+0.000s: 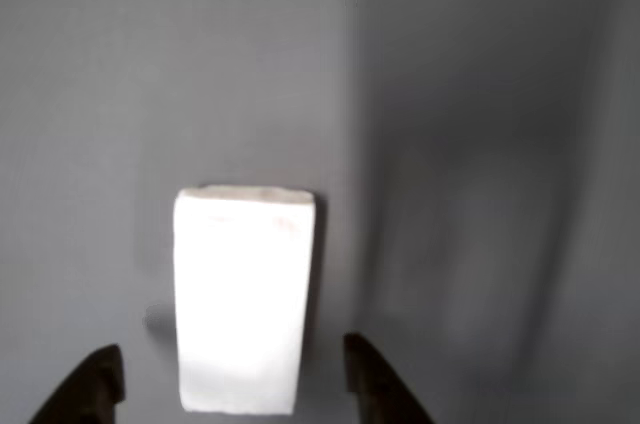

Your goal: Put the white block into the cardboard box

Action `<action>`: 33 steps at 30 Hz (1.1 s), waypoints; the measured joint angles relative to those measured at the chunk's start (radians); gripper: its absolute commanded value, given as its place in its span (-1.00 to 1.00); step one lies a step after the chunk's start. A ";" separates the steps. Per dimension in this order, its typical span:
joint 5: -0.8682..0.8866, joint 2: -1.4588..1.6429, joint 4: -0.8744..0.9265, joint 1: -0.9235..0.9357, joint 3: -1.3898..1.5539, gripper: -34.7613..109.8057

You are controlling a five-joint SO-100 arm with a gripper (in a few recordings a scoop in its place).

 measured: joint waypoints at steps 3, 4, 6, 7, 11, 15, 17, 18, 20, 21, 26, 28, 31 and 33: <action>0.000 -0.014 -0.009 0.000 0.000 -0.12; 0.000 -0.020 -0.011 0.000 0.000 -0.12; 0.000 -0.025 -0.012 0.000 0.000 -0.12; 0.000 -0.028 -0.012 0.000 0.000 -0.12; 0.000 -0.031 -0.025 0.000 -0.020 -0.13; 0.000 -0.040 -0.041 0.000 -0.035 -0.13; 0.000 -0.046 -0.044 0.000 -0.035 -0.13; 0.000 -0.048 -0.044 0.000 -0.035 -0.13; 0.000 -0.048 -0.049 0.000 -0.035 -0.14; 0.000 -0.048 -0.054 0.000 -0.035 -0.14; 0.000 -0.049 -0.075 0.000 -0.035 -0.14; 0.000 -0.058 -0.075 0.000 -0.040 -0.14; 0.000 -0.066 -0.075 0.000 -0.043 -0.14; 0.000 -0.066 -0.075 0.000 -0.043 -0.14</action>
